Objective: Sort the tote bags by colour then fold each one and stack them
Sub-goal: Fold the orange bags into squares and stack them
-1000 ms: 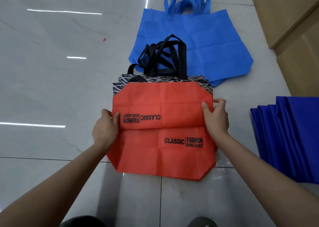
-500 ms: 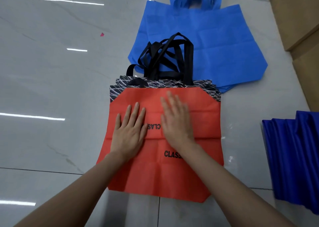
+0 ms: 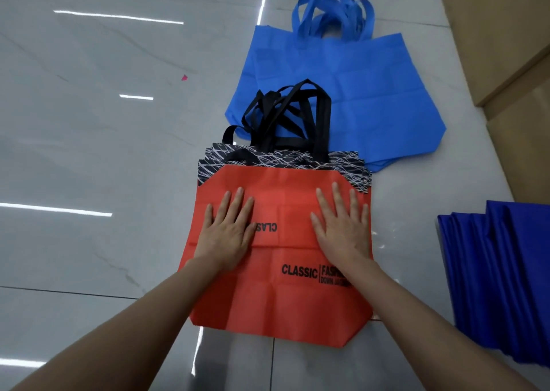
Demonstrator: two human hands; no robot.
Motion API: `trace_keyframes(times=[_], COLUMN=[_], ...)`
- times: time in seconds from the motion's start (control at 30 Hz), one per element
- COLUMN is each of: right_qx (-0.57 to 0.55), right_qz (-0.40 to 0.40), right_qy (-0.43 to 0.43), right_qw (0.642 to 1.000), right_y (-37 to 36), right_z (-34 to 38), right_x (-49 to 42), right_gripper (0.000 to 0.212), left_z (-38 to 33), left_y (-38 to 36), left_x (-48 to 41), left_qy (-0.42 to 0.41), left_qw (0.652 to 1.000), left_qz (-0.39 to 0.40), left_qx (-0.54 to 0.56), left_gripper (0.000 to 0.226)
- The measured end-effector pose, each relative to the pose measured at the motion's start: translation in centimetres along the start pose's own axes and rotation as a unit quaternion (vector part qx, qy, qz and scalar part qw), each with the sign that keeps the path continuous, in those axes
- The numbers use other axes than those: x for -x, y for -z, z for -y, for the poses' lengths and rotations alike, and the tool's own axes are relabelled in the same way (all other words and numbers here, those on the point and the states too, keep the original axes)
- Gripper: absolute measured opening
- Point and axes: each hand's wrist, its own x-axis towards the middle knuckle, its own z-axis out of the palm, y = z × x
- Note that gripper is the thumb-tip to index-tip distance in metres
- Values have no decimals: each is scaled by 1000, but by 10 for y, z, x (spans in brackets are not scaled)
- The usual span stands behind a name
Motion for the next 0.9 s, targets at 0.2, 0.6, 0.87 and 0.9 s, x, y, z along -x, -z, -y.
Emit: trace_keyframes(times=[0.2,0.6,0.87,0.9], right_qx=[-3,-66,-186,-160], right_qz=[59,137,56,75], right_qy=[0,93,-26,-46], right_qw=[998,984,981,983], right_y=[13,38,61,61], right_z=[9,-9,-8,-4], right_x=[43,99,36,33], right_gripper=[59,50,61,62], left_z=[-14,-23,24,26], left_y=[17,22,32,31], left_x=[40,104,80,81], left_qy=[22,-19,215,242], left_qw=[997,997,952,936], left_qz=[71,68,-35,-39], left_qx=[31,27,215,252], left_gripper=[79,49,85,88])
